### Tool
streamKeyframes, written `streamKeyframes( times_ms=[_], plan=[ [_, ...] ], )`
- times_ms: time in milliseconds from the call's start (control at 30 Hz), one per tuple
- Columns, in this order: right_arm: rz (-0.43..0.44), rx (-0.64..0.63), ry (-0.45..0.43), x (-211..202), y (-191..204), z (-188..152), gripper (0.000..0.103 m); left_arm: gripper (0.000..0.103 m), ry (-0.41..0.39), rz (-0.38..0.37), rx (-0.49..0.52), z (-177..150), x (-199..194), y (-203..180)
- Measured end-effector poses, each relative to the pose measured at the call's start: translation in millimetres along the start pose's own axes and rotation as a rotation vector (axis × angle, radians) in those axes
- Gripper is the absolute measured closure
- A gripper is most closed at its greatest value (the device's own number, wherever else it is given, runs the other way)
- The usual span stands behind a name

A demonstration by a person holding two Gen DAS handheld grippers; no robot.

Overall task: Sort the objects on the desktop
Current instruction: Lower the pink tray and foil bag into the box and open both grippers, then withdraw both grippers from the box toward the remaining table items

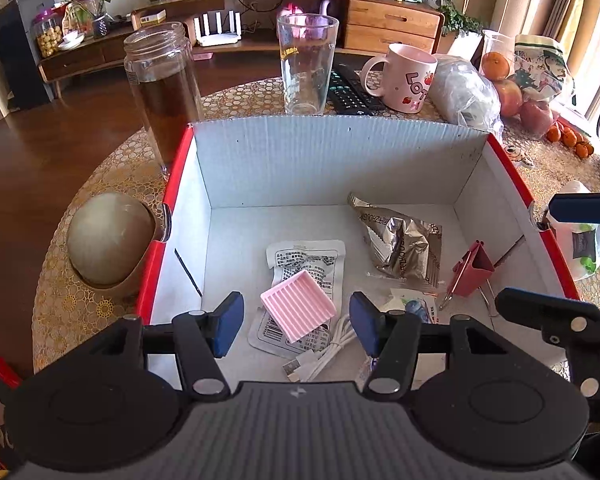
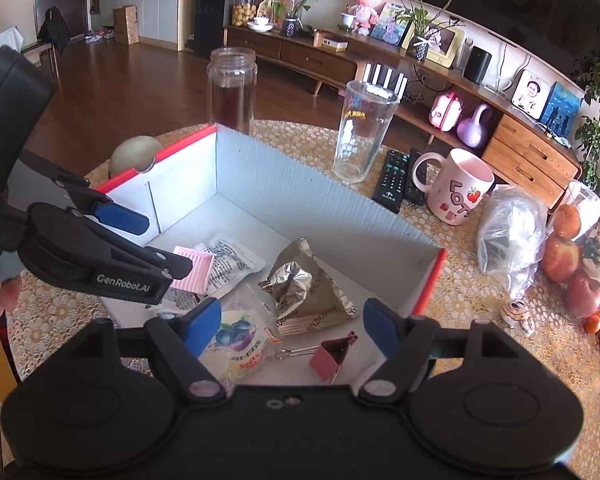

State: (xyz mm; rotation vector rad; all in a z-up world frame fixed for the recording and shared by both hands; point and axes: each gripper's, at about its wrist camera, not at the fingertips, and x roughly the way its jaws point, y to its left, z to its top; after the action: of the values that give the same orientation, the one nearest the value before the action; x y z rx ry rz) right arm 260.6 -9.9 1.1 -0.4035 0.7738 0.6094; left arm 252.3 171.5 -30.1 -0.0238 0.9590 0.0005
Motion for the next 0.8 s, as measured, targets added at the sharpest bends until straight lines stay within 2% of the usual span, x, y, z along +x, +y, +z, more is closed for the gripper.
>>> streamKeyframes(
  times_ms=[333, 467, 600, 667, 800],
  plan=[
    [-0.026, 0.020, -0.062, -48.7, -13.5, -18.7, 0.022, 0.043, -0.043, -0.005, -0.021, -6.9, -37.9, -8.3],
    [-0.035, 0.036, -0.074, -62.9, -22.2, -29.7, 0.021, 0.037, -0.069, -0.002, -0.018, -12.1, -51.9, -13.6],
    [-0.043, 0.051, -0.089, -76.7, -32.7, -42.5, 0.020, 0.036, -0.094, -0.017, -0.016, -16.5, -65.0, -21.8],
    [-0.046, 0.064, -0.093, -83.0, -39.6, -51.0, 0.020, 0.027, -0.110, -0.022, -0.010, -19.4, -70.7, -27.7],
    [-0.060, 0.092, -0.099, -96.6, -55.0, -67.2, 0.019, 0.026, -0.136, -0.038, 0.003, -25.3, -82.2, -42.0]
  ],
)
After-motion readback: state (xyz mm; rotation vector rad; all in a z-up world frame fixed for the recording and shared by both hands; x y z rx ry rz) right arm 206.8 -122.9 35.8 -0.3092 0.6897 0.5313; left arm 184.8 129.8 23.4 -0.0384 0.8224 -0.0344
